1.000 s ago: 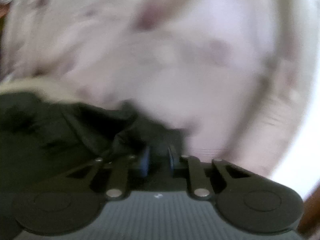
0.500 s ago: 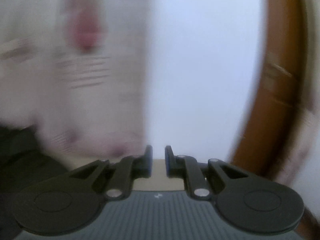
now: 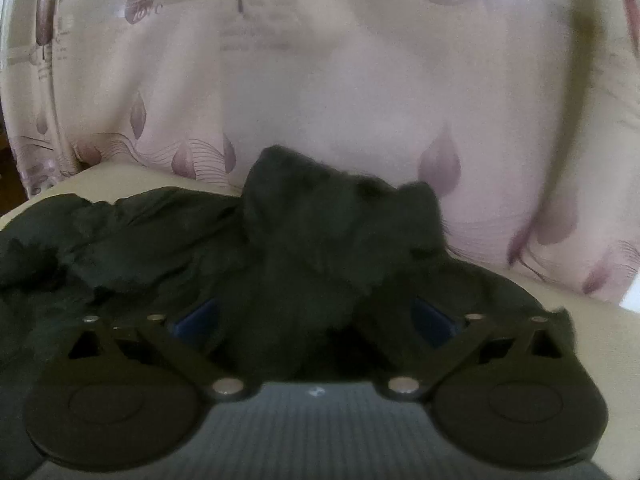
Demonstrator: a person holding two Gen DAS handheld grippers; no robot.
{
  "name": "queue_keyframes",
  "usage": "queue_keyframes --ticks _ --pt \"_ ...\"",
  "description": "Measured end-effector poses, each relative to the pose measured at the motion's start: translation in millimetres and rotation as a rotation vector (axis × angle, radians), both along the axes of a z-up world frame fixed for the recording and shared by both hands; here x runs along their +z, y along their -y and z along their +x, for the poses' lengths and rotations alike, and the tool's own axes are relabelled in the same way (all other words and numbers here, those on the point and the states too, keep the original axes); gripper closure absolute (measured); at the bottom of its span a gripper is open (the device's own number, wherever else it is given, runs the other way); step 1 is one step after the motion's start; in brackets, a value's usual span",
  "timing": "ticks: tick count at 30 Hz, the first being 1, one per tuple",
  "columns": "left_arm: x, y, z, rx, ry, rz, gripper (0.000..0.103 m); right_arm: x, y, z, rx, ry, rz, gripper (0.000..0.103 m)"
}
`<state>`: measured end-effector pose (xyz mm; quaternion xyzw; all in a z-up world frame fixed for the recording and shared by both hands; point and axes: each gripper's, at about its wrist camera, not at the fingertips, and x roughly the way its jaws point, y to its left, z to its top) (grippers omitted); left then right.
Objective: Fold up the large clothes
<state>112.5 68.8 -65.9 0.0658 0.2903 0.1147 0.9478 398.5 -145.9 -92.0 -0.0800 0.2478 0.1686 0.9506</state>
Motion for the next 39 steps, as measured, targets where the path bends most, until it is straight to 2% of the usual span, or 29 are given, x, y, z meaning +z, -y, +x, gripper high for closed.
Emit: queue_keyframes --ticks 1,4,7,10,14,19,21,23,26,27,28,31,32,35,36,37,39 --pt "-1.3 -1.6 0.4 -0.002 -0.007 0.005 0.002 2.4 7.5 4.4 -0.015 -0.002 0.013 0.094" --pt "-6.3 -8.4 0.8 0.005 -0.006 0.028 0.002 23.4 59.8 -5.3 -0.097 0.114 0.029 0.094" --pt "-12.8 -15.9 5.6 0.026 -0.018 0.021 0.001 56.6 152.2 -15.4 -0.299 0.217 0.053 0.094" --pt "-18.1 -21.7 9.6 0.048 -0.03 -0.002 0.001 77.6 249.5 -24.8 -0.518 0.263 0.05 0.094" --pt "-22.3 -15.0 10.0 0.039 -0.012 0.001 0.001 73.7 351.0 -28.8 -0.732 0.222 0.014 0.094" --pt "-24.8 5.8 7.0 -0.018 0.019 0.066 0.001 21.6 428.6 -28.9 -0.915 0.099 -0.023 0.094" --pt "-23.5 11.9 4.2 -0.039 0.039 0.083 0.001 -4.4 444.5 -28.1 -0.959 0.031 -0.031 0.094" --pt "-21.9 14.1 3.2 -0.055 0.048 0.078 0.001 -28.7 457.0 -29.7 -0.991 -0.045 -0.015 0.088" --pt "-19.2 12.3 1.7 -0.055 0.052 0.041 0.001 -48.0 465.6 -47.2 -1.036 -0.057 0.028 0.072" --pt "-18.7 11.2 0.6 -0.055 0.05 0.03 0.001 -50.1 468.6 -53.2 -1.055 -0.057 0.041 0.058" --pt "-18.0 10.6 -0.9 -0.054 0.048 0.024 0.001 -49.8 474.7 -61.8 -1.074 -0.049 0.083 0.046" --pt "-15.5 9.5 -8.7 -0.052 0.057 0.013 0.001 -40.3 496.0 -100.7 -1.075 0.024 0.306 0.043" --pt "-14.1 9.1 -12.5 -0.053 0.063 0.011 0.001 -37.0 500.8 -112.7 -1.074 0.03 0.341 0.043" --pt "-10.9 7.6 -23.6 -0.057 0.08 -0.006 0.001 -32.8 489.7 -160.9 -0.988 0.058 0.429 0.042" --pt "-10.1 6.9 -26.3 -0.059 0.084 -0.017 0.001 -31.9 482.0 -175.1 -0.951 0.055 0.454 0.038" --pt "-9.6 6.1 -29.3 -0.062 0.084 -0.026 0.001 -32.2 472.7 -191.9 -0.909 0.048 0.487 0.029" --pt "-8.3 5.1 -34.9 -0.062 0.09 -0.035 0.001 -39.2 446.2 -223.3 -0.789 0.027 0.565 0.023"
